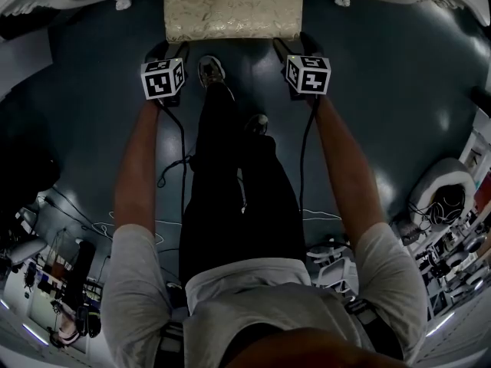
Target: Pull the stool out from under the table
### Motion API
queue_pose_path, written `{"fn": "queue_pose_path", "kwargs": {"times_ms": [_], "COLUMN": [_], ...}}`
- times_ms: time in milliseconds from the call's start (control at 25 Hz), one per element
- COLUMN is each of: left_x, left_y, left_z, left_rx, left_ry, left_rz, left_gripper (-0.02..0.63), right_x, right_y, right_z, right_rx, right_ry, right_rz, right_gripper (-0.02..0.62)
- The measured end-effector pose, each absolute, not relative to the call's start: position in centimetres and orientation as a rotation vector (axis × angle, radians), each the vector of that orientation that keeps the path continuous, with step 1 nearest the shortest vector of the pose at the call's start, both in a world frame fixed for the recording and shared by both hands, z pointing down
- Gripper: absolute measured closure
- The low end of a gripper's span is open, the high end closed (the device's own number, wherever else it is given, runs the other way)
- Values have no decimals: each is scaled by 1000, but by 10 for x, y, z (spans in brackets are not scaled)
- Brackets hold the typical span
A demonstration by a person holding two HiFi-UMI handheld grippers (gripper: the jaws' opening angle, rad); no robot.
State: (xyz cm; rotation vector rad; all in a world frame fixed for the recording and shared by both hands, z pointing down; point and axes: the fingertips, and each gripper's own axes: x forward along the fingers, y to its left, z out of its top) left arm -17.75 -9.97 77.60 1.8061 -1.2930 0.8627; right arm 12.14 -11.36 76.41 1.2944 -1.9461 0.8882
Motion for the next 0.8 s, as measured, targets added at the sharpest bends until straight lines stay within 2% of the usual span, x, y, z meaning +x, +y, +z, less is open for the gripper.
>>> {"fn": "queue_pose_path", "kwargs": {"times_ms": [800], "left_x": [-181], "left_y": [-43], "left_z": [776], "left_rx": [1776], "left_ry": [-1293], "left_rz": [878], "left_gripper": [385], "right_x": [118], "right_y": [-54], "right_z": [764], "right_rx": [1265], "right_ry": [-1930], "right_rz": [915], "right_gripper": [265]}}
